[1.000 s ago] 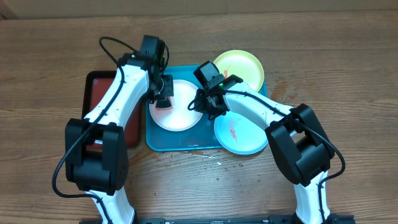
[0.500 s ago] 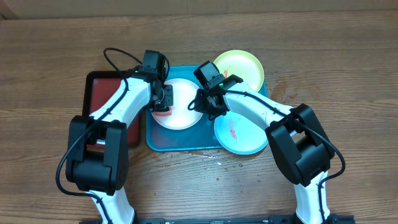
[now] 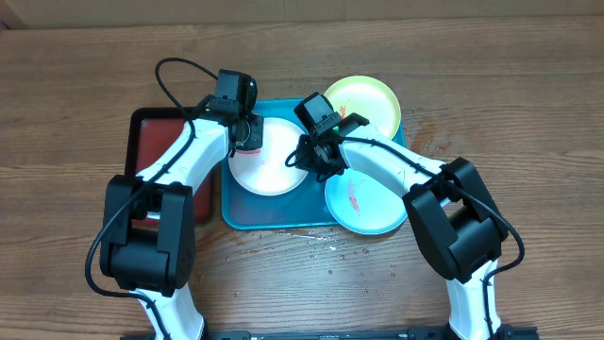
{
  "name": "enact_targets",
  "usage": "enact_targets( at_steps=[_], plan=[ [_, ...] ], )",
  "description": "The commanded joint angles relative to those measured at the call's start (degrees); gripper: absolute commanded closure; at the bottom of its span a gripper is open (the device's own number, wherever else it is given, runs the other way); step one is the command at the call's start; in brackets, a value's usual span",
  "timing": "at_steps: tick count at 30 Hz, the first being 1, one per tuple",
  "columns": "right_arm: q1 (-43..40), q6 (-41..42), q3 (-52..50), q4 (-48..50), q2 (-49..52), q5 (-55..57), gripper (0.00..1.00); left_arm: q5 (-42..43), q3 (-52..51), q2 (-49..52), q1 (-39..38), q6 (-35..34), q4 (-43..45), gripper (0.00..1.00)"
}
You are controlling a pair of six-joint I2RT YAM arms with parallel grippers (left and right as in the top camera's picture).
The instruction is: Clean dirty plates on tray and stack at the side
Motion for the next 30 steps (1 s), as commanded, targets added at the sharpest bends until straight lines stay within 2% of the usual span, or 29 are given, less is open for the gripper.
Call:
enact_targets(
  at_steps=[1, 7, 12, 14, 20, 26, 30],
  plan=[
    [-0.5, -0.4, -1.1, -1.0, 1.2, 3.6, 0.96, 5.3, -0.3, 0.5, 0.0, 1.1, -4.0, 0.96],
    [-0.5, -0.4, -1.1, -1.0, 1.2, 3.6, 0.96, 17.3, -0.3, 0.5, 0.0, 1.1, -12.8, 0.96],
    [-0.5, -0.4, -1.1, -1.2, 1.2, 3.5, 0.96, 29.2, 0.7, 0.5, 0.0, 4.3, -12.0, 0.96],
    [-0.5, -0.4, -1.1, -1.6, 1.2, 3.5, 0.96, 31.1, 3.3, 0.5, 0.3, 4.5, -11.6, 0.96],
    [-0.5, -4.0, -1.0, -2.8, 1.2, 2.3, 0.96, 29.0, 18.8, 0.5, 3.7, 3.0, -19.7, 0.96],
    [-0.5, -9.9, 3.5, -8.3, -0.4, 0.5, 0.96, 17.7, 37.0, 0.5, 7.8, -0.7, -36.1, 0.96],
    [-0.5, -11.4, 9.6, -14.5, -3.7, 4.7, 0.96, 12.2, 42.8, 0.5, 8.3, -0.7, -44.3, 0.96]
  ],
)
